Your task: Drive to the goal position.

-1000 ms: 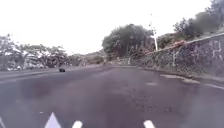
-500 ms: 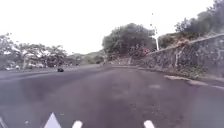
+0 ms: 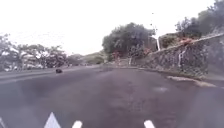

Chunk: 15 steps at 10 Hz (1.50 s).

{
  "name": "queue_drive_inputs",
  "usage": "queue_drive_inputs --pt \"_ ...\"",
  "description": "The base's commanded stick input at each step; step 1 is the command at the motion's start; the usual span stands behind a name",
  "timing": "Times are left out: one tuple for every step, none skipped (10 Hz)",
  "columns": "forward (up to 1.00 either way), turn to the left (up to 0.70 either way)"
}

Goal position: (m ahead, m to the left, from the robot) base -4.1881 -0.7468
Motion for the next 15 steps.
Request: queue_drive_inputs --pt "0.7 0.0" --pt "0.7 0.0" --pt "0.7 0.0" --pt "0.7 0.0" --pt "0.7 0.0" --pt "0.7 0.0" --pt "0.7 0.0" --pt "0.7 0.0" --pt "0.7 0.0" --pt "0.7 0.0" --pt "0.7 0.0" --pt "0.7 0.0" --pt "0.7 0.0" --pt "0.7 0.0" --pt "0.7 0.0"
